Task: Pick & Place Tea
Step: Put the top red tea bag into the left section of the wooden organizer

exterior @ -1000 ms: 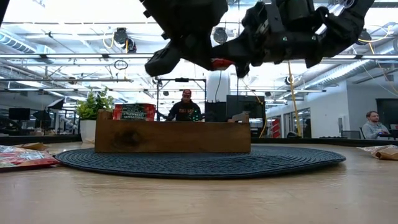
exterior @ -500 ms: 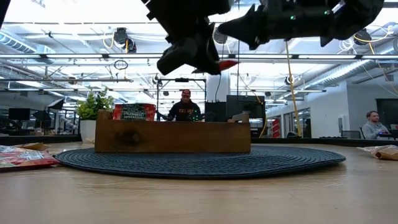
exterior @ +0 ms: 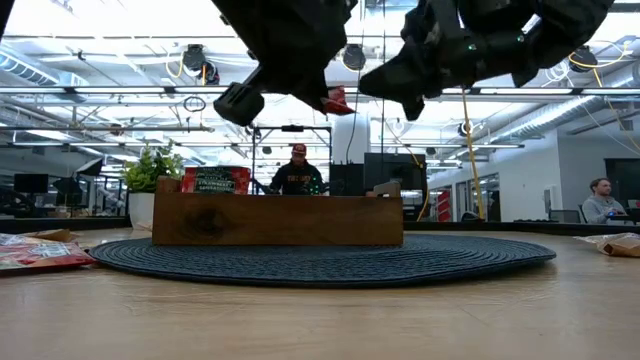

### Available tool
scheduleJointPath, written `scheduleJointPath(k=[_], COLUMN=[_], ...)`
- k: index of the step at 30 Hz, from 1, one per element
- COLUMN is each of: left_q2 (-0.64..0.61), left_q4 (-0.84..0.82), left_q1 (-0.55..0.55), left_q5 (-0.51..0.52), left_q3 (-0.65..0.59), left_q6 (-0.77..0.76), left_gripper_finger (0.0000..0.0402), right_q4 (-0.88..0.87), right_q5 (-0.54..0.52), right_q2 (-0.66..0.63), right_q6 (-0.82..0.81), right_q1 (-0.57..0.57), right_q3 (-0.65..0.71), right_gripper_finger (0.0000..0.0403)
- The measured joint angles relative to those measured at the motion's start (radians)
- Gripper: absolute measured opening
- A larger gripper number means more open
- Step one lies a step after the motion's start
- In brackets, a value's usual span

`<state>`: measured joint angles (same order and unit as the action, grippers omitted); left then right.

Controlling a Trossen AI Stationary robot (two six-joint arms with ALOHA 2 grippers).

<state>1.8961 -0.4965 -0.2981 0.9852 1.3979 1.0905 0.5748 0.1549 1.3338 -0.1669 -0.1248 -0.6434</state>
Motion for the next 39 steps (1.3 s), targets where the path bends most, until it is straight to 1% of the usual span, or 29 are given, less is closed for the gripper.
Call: scheduleJointPath(k=[2, 4, 8, 10, 12, 14, 17, 19, 21, 23, 24, 27, 31, 34, 36, 39], left_q2=[0.0, 0.0, 0.0, 0.0, 0.0, 0.0, 0.0, 0.0, 0.0, 0.0, 0.0, 0.0, 0.0, 0.0, 0.0, 0.0], left_q4=[0.005, 0.018, 0.037, 0.039, 0.038, 0.04, 0.043, 0.048, 0.052, 0.055, 0.057, 0.062, 0.083, 0.126, 0.157, 0.171], left_q1=[-0.002, -0.004, -0.005, -0.005, -0.005, -0.005, -0.005, -0.005, -0.005, -0.005, -0.005, -0.005, -0.004, -0.001, -0.001, 0.001], left_q5=[0.025, 0.056, 0.056, 0.057, 0.056, 0.055, 0.055, 0.055, 0.055, 0.053, 0.053, 0.046, 0.005, -0.008, 0.017, 0.037], left_q3=[0.0, 0.0, 0.0, 0.0, 0.0, 0.0, 0.0, 0.0, 0.0, 0.0, 0.0, 0.0, 0.0, 0.0, 0.0, 0.0], left_q6=[0.042, 0.079, 0.115, 0.12, 0.12, 0.12, 0.112, 0.112, 0.112, 0.111, 0.108, 0.101, 0.053, -0.02, -0.082, -0.199], left_gripper_finger=[0.001, 0.001, 0.0008, 0.001, 0.001, 0.0008, 0.0009, 0.0012, 0.0012, 0.0008, 0.0008, 0.0013, 0.0038, 0.0058, 0.0076, 0.0116], right_q4=[0.018, 0.062, 0.208, 0.277, 0.325, 0.334, 0.338, 0.339, 0.343, 0.343, 0.342, 0.332, 0.311, 0.318, 0.326, 0.331], right_q5=[0.032, 0.033, 0.065, 0.088, 0.109, 0.117, 0.127, 0.136, 0.135, 0.135, 0.137, 0.139, 0.134, 0.131, 0.104, 0.074], right_q2=[0.014, 0.038, 0.107, 0.146, 0.187, 0.211, 0.236, 0.237, 0.236, 0.234, 0.233, 0.232, 0.232, 0.232, 0.231, 0.23], right_q6=[-0.026, -0.042, -0.089, -0.119, -0.144, -0.154, -0.14, -0.129, -0.097, -0.061, -0.04, -0.007, 0.023, 0.038, 0.051, 0.064], right_q1=[-0.006, -0.007, -0.005, -0.011, -0.019, -0.025, -0.03, -0.031, -0.031, -0.031, -0.031, -0.03, -0.019, -0.011, -0.008, -0.008], right_q3=[0.0, 0.0, 0.0, -0.001, -0.009, -0.021, -0.039, -0.043, -0.049, -0.049, -0.048, -0.048, -0.048, -0.048, -0.048, -0.049], right_gripper_finger=[0.0091, 0.0129, 0.0194, 0.0211, 0.0214, 0.0205, 0.0169, 0.0134, 0.0088, 0.0034, 0.0018, 0.0004, 0.0001, 0.0, 0.0, 0.0])
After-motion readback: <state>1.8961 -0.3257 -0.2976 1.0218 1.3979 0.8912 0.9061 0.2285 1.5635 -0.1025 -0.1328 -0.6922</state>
